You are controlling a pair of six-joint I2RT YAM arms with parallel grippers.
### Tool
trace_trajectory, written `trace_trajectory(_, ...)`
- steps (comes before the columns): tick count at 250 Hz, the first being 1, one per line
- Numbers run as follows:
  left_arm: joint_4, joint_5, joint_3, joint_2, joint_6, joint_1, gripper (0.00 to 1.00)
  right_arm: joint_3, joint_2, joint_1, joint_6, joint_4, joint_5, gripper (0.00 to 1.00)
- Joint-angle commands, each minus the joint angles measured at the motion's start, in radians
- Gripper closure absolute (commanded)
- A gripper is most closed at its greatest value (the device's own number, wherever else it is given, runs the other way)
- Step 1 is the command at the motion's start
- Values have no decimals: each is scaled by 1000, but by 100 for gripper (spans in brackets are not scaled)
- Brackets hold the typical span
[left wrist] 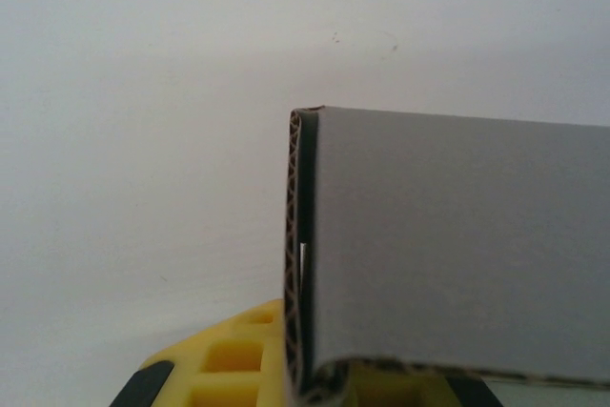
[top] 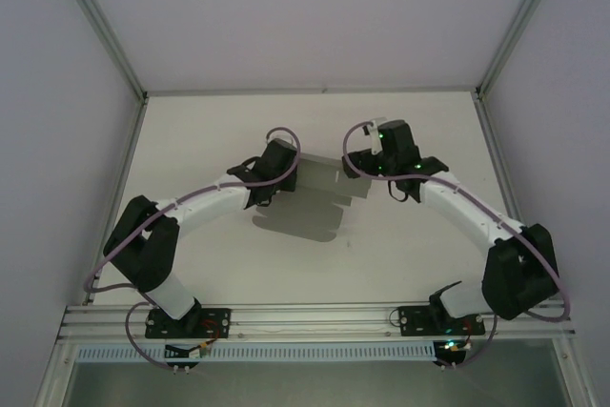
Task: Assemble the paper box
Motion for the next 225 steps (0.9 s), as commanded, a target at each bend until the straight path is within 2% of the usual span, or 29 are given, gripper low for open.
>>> trace_trajectory(1, 0, 20, 58, 14, -65, -5, 100, -12, 42, 39, 54, 46, -4, 0)
trace_trajectory(31, 27, 81, 64, 21, -84, -4, 100, -32, 70, 80, 87, 128, 98, 0)
trace_trajectory(56, 43, 110, 62, 21, -73, -4, 100, -26, 86, 125, 91, 172, 244, 0)
trace_trajectory(91, 13, 94, 74, 30, -65, -4, 100, -9, 58, 132, 70, 179, 299, 0)
trace_trajectory(110, 27, 121, 68, 24, -76, -4, 100, -32, 30, 130, 145, 230, 339, 0)
trace_trajectory(131, 45, 145, 59, 22, -105, -5, 100, -80, -7, 127, 271, 314, 352, 0)
trace_trajectory(167, 73, 199, 57, 25, -162, -3, 100, -175, -44, 128, 467, 504, 299, 0)
trace_trajectory(197, 112, 248, 54, 21, -210, -5, 100, -236, -26, 129, 510, 701, 267, 0)
trace_trajectory(225, 142, 277, 53, 15, -231, -8, 100, -237, -7, 134, 492, 746, 297, 0)
